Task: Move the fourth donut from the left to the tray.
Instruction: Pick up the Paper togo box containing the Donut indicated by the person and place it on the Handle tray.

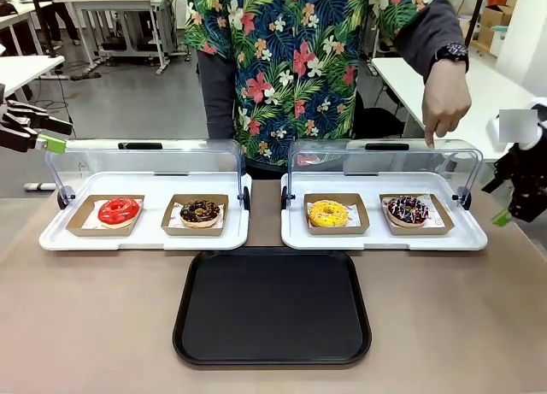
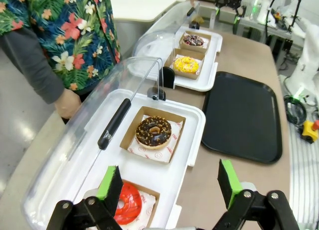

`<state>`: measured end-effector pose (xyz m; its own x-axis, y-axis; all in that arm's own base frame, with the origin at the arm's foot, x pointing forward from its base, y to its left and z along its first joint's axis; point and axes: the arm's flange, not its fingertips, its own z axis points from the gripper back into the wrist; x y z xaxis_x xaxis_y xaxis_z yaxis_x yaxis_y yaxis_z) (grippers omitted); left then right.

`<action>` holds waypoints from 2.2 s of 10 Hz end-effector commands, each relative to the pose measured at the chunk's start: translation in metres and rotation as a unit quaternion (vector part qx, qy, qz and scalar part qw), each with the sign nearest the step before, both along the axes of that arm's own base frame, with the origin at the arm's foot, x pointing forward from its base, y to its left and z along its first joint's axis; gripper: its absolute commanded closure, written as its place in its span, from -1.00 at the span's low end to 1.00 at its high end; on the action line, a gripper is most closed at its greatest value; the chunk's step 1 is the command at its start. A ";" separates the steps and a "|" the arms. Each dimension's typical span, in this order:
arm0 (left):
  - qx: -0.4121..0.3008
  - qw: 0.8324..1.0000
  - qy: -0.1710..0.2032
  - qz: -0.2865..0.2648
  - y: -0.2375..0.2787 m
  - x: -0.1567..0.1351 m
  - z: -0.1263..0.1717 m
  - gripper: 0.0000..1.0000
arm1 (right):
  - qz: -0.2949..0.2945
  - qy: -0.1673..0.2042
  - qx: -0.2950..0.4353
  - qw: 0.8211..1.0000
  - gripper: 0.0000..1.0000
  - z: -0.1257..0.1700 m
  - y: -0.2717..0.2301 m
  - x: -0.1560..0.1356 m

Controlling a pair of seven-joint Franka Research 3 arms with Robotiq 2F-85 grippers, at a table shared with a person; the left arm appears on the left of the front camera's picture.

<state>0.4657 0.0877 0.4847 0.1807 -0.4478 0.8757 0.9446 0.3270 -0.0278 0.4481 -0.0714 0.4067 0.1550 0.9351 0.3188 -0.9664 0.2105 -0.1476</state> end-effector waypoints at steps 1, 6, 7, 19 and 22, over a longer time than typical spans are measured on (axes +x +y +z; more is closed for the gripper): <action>0.002 1.000 0.000 -0.003 0.000 0.000 0.002 -1.00 | 0.012 -0.064 -0.033 0.997 -1.00 -0.017 0.008 -0.006; 0.002 1.000 0.000 -0.003 0.000 0.000 0.002 -1.00 | 0.008 -0.041 -0.029 0.999 -1.00 -0.013 0.010 -0.002; 0.002 1.000 0.000 -0.003 0.000 0.000 0.002 -1.00 | 0.001 -0.046 -0.016 0.999 -1.00 -0.011 0.009 -0.006; 0.002 1.000 0.000 -0.003 0.000 0.000 0.002 -1.00 | 0.086 -0.093 -0.116 0.985 -1.00 -0.079 0.061 0.040; 0.002 1.000 0.000 -0.003 0.000 0.000 0.002 -1.00 | 0.088 -0.093 -0.111 0.986 -1.00 -0.088 0.060 0.049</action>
